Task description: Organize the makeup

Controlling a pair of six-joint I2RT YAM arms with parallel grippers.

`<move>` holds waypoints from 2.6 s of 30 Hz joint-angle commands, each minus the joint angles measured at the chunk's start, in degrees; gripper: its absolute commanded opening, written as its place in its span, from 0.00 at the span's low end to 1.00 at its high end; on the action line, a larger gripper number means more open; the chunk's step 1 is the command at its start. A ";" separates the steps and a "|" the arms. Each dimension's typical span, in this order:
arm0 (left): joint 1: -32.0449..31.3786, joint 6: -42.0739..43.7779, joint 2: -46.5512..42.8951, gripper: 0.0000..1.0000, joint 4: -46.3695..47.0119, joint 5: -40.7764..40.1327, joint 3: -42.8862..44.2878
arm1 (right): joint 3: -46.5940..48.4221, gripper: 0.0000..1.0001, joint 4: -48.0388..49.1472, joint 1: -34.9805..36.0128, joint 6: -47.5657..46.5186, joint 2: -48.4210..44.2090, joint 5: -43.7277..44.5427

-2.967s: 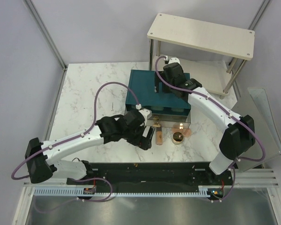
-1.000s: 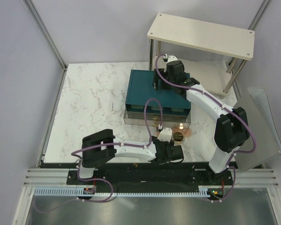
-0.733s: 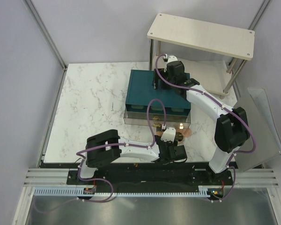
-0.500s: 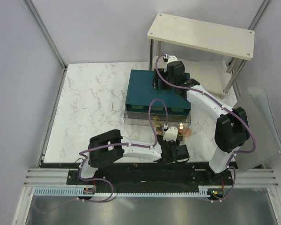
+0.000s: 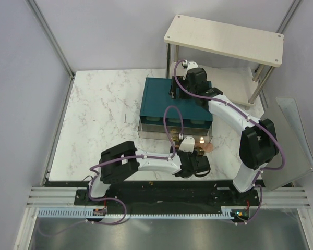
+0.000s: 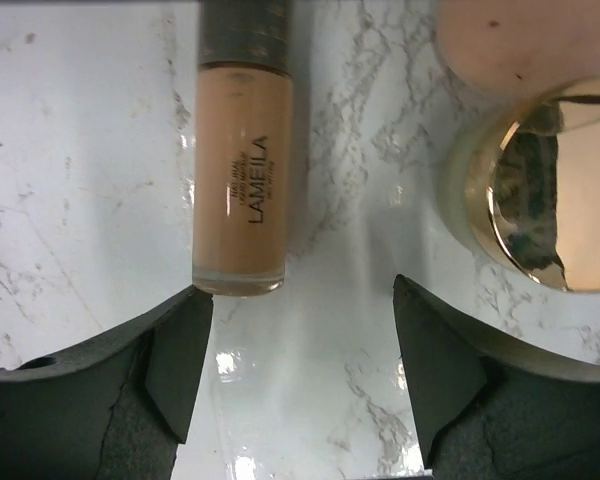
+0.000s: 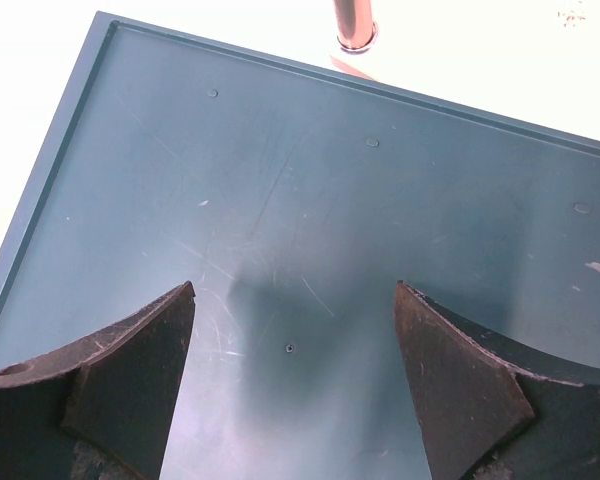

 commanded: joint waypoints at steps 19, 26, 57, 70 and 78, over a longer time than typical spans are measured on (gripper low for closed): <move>2.36 -6.56 3.42 0.82 -14.57 -3.79 -0.53 | -4.58 0.88 -9.46 0.11 2.06 4.15 -5.35; 3.06 -6.31 5.43 0.87 -14.32 -3.97 -0.19 | -4.94 0.88 -9.46 0.11 1.89 3.97 -5.88; 2.28 8.47 -1.32 0.02 3.17 9.04 -12.04 | -6.61 0.88 -9.11 0.11 1.88 3.01 -6.32; -6.33 6.62 -14.32 0.02 -5.69 11.24 -17.50 | -5.55 0.89 -9.37 0.11 1.18 3.18 -6.58; -9.68 7.84 -25.57 0.02 -13.96 9.49 -16.71 | -4.85 0.89 -9.64 0.11 1.00 3.62 -7.02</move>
